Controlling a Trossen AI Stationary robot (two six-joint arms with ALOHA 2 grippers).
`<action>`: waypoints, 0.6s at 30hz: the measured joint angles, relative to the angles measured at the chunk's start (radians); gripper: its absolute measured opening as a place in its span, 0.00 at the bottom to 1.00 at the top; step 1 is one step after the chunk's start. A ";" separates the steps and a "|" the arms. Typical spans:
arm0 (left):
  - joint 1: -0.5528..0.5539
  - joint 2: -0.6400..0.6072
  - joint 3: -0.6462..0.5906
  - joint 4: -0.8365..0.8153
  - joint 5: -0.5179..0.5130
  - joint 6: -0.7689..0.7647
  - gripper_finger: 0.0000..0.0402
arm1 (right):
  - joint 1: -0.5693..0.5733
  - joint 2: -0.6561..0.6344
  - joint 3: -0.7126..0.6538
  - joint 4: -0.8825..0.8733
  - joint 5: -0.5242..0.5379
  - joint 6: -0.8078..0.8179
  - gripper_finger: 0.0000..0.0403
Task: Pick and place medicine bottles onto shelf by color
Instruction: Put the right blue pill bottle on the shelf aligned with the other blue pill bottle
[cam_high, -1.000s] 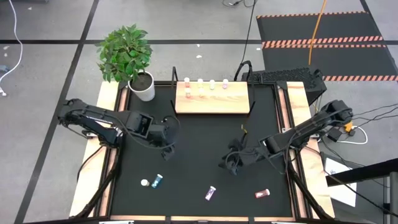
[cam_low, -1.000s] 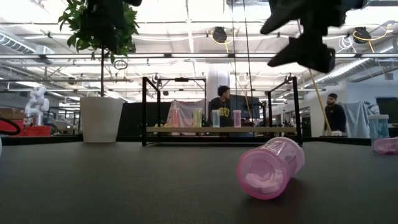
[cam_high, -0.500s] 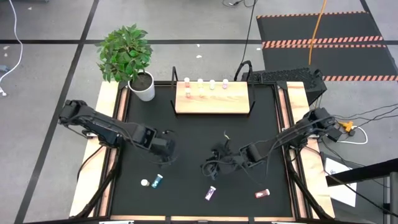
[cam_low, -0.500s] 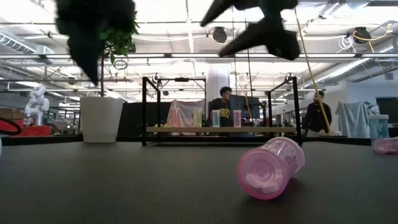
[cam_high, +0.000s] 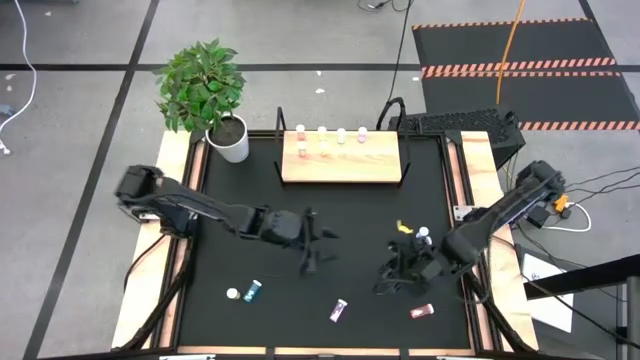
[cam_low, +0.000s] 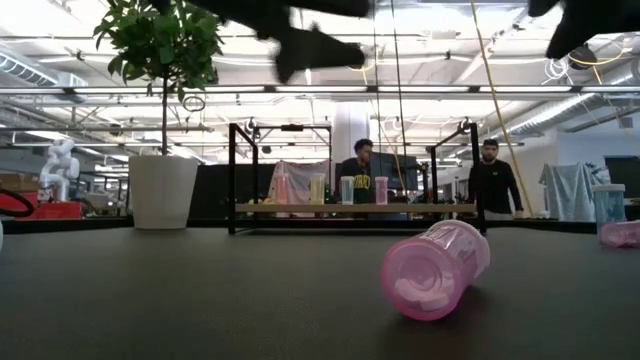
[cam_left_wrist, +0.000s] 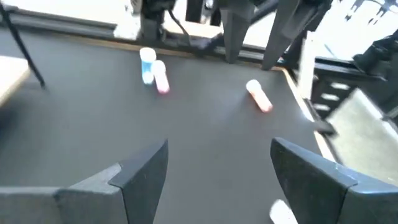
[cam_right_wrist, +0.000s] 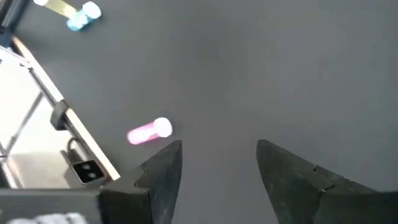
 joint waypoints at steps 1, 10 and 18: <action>0.011 0.039 0.023 0.031 0.000 0.019 0.70 | 0.001 -0.024 0.000 -0.037 -0.002 -0.001 0.50; 0.078 0.387 0.337 0.229 0.000 0.239 0.70 | 0.002 -0.194 0.000 -0.366 -0.139 -0.221 0.50; 0.122 0.547 0.530 0.207 -0.001 0.170 0.70 | 0.012 -0.254 -0.014 -0.611 -0.212 -0.390 0.50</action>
